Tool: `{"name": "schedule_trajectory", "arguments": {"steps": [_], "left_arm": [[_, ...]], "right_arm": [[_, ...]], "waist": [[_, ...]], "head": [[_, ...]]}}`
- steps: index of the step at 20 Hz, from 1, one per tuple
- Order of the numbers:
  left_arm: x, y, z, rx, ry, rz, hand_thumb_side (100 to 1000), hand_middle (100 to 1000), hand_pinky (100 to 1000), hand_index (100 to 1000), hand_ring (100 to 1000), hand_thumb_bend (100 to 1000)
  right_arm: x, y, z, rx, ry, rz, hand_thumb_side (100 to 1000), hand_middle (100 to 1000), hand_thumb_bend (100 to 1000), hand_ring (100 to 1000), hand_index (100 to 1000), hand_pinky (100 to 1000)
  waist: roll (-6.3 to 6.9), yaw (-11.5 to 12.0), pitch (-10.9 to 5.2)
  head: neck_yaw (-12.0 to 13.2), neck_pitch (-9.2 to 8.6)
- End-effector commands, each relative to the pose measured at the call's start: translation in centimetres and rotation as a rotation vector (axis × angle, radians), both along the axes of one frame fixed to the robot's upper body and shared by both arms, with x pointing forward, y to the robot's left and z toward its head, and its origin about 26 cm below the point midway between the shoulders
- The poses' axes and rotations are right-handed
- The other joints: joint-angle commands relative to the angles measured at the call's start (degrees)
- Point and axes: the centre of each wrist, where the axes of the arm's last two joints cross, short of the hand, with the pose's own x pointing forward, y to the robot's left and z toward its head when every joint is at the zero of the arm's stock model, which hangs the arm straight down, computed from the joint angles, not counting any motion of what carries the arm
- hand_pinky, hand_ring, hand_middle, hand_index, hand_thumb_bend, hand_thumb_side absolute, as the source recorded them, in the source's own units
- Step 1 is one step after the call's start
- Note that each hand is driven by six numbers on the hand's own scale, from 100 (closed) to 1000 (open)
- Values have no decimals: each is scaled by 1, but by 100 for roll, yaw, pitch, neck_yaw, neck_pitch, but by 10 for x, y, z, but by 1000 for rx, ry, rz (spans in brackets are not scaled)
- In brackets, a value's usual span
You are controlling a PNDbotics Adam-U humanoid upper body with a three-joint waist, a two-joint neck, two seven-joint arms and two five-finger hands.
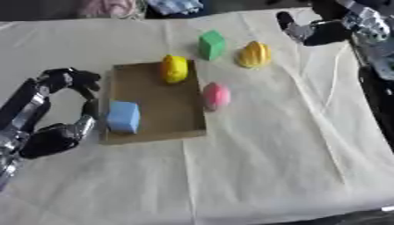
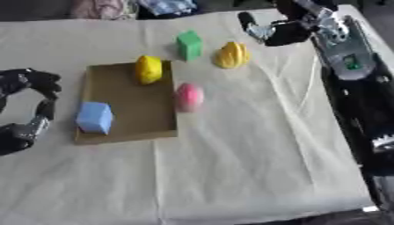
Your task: Pick up objects on the table and place them in the box.
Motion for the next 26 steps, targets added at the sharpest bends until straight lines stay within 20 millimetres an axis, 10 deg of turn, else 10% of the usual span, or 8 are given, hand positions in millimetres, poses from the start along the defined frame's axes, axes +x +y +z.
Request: {"name": "schedule_trajectory", "arguments": {"steps": [1,26], "left_arm": [[-3,2,2,-67,-33,38,537,597,706,810,571,100],[-17,-13,-35,-215,80,207,616,590,706,812,564,100]], "right_arm": [[11,-6,4,-225,-73,74,198,823,100,778,914,847],[29,-17,-29,-409,-29,-402,214,951,100,915,954,916]], "waist": [[-35,56,-148],[-44,490,-135]], "head": [[-83,25],[-417,25]]}}
